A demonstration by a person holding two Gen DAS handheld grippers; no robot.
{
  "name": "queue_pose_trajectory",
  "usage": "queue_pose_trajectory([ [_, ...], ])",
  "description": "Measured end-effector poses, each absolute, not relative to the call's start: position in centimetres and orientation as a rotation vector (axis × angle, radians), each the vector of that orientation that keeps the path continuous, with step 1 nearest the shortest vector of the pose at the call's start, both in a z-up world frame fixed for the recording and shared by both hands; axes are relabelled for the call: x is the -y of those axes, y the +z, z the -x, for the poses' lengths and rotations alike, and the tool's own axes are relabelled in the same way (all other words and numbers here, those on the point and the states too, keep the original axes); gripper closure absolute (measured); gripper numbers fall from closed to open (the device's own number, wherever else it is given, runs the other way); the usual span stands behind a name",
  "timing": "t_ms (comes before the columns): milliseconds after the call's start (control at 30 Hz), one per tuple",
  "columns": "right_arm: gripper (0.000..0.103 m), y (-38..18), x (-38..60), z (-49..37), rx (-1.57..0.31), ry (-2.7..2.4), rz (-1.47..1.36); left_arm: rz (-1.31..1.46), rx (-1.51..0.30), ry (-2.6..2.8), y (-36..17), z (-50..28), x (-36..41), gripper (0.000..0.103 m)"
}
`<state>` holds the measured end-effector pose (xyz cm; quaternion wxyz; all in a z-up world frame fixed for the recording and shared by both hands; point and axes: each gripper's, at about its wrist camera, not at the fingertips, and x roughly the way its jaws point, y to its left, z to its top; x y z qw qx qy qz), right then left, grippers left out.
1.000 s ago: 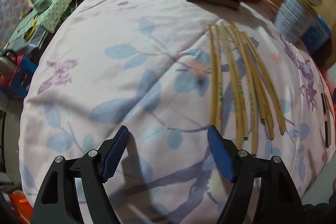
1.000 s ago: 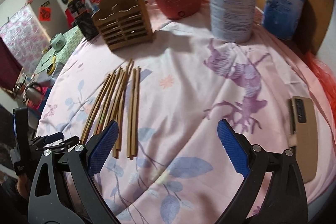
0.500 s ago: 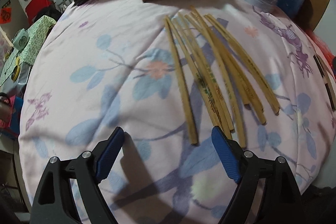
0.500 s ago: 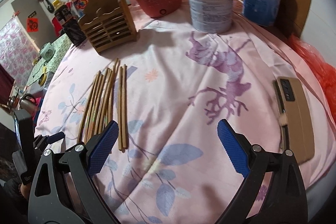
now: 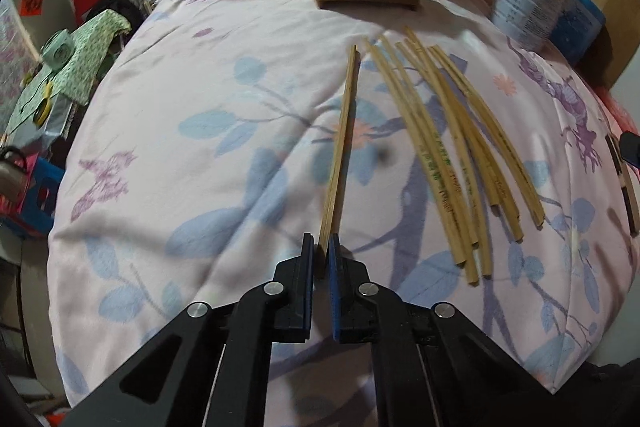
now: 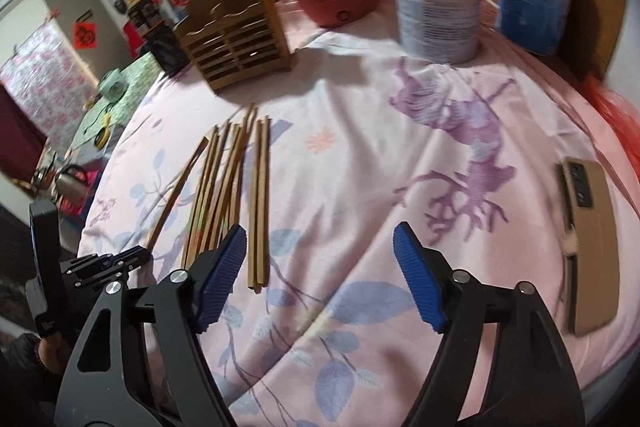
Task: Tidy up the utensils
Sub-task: 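Close the left tool on one chopstick while the right tool grasps another chopstick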
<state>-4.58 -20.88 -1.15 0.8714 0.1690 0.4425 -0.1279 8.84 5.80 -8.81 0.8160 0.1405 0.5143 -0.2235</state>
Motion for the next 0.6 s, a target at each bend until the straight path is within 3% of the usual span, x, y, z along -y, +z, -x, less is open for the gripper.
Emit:
queue_pose_trajectory([
  [100, 0.032, -2.2, 19.5, 3.9, -0.954, -0.246, -0.202, -0.281, -1.108, -0.470, -8.8, -8.7, -6.4, 0.095],
  [333, 0.055, -5.3, 17.5, 3.3, -1.048, -0.134, -0.112, -0.273, -1.102, -0.448, -8.8, -8.5, -6.3, 0.095],
  [600, 0.062, -6.9, 16.1, 2.7, -1.064, -0.095, -0.120, -0.279, -1.112, -0.456, -8.8, -8.5, -6.7, 0.094],
])
